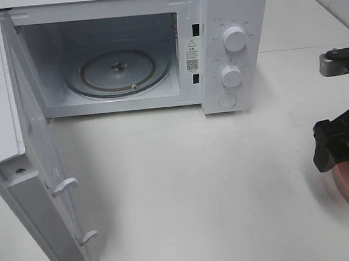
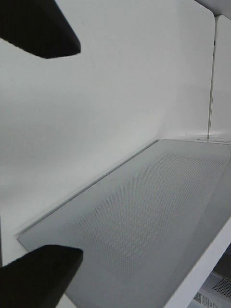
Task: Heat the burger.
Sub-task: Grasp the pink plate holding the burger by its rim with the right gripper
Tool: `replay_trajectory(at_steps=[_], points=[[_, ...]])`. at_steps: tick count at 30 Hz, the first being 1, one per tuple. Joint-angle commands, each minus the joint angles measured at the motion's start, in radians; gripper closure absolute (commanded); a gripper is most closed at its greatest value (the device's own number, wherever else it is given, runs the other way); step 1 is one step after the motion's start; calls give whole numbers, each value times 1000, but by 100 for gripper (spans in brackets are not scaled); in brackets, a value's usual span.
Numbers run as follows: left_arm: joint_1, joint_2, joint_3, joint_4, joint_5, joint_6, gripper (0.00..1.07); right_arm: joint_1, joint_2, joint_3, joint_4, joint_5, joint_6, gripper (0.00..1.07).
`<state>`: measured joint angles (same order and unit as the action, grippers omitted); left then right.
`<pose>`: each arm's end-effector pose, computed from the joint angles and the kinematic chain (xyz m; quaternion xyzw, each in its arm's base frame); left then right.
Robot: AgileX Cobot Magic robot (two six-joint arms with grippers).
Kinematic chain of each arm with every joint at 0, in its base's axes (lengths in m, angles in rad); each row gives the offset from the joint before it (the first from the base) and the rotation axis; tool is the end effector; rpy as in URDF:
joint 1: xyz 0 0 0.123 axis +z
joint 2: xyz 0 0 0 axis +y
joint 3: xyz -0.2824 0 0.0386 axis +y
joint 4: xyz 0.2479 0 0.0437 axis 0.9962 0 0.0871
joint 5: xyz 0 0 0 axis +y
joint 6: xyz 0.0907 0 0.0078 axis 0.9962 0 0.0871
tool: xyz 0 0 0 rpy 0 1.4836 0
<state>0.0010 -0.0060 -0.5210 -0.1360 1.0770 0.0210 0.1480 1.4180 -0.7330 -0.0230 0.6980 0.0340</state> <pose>-0.0094 -0.0109 0.2822 0.0126 0.8484 -0.0620 0.5256 0.2370 0.0340 0.1974 -0.0641 0.9884 0.0040 0.1373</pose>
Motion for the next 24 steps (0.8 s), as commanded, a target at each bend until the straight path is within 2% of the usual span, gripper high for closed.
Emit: replay_trajectory(at_steps=[1, 21, 24], points=[[0, -15, 4, 0, -8, 2, 9, -7, 42, 1, -12, 0, 16, 7], [0, -15, 4, 0, -8, 2, 9, -8, 225, 1, -45, -116, 72, 11], [0, -15, 4, 0, -8, 2, 9, -43, 243, 1, -55, -141, 72, 13]])
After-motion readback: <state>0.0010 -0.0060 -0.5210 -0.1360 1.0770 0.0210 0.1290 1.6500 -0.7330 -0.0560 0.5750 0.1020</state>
